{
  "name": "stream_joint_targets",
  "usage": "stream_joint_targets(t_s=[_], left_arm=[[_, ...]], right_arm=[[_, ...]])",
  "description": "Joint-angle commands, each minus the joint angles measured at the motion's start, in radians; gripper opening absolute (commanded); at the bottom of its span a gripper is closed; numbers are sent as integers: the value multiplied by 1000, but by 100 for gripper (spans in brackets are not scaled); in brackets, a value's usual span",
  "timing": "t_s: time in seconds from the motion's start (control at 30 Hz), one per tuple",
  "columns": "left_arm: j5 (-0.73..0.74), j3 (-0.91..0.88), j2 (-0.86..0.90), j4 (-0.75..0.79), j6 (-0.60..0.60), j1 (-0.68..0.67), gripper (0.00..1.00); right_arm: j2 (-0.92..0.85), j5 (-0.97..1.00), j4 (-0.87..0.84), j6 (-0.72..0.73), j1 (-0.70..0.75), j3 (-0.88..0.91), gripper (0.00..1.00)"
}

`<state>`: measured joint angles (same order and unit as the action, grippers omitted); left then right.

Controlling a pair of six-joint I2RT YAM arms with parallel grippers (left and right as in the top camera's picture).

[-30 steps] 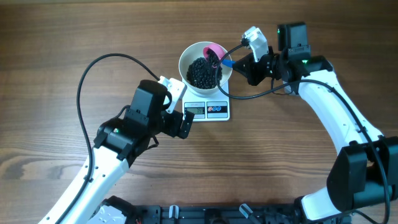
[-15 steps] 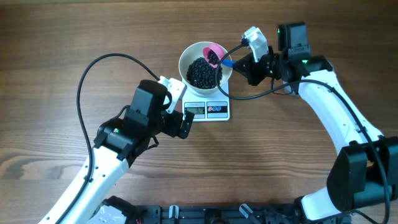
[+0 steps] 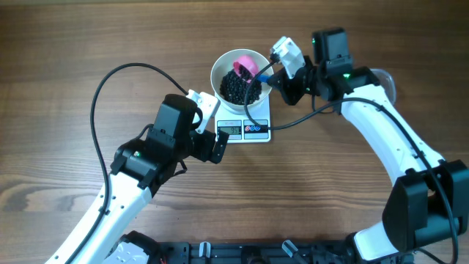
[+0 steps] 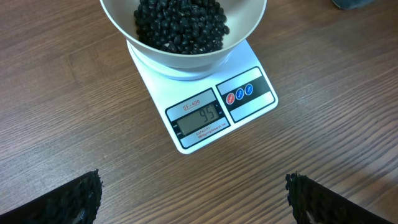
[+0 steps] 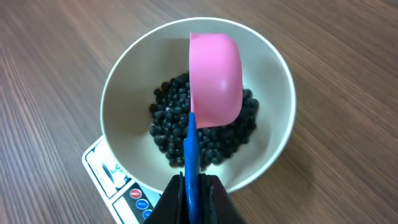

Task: Scoop item into bowl and weigh 150g on scale
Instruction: 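Hold the scoop tipped over the bowl, shaking out remaining beans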

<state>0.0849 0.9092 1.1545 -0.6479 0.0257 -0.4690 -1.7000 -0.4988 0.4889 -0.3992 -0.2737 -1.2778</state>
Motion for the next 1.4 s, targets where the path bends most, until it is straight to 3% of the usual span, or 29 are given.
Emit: stream_joint_targets(t_s=[0.0, 0.37, 0.57, 0.8, 1.07, 1.37], left_arm=[[15, 1, -10, 1, 19, 1, 100], [15, 1, -10, 1, 19, 1, 100], [15, 1, -10, 1, 19, 1, 100], [15, 1, -10, 1, 19, 1, 100], [15, 1, -10, 1, 19, 1, 100], [15, 1, -10, 1, 19, 1, 100]], right_arm=[[-10, 10, -4, -19, -21, -3, 4], [35, 125, 20, -19, -21, -4, 4], [66, 106, 6, 89, -21, -15, 4], [64, 110, 8, 2, -21, 2, 4], [77, 64, -64, 79, -21, -14, 4], [60, 64, 31, -19, -21, 6, 4]])
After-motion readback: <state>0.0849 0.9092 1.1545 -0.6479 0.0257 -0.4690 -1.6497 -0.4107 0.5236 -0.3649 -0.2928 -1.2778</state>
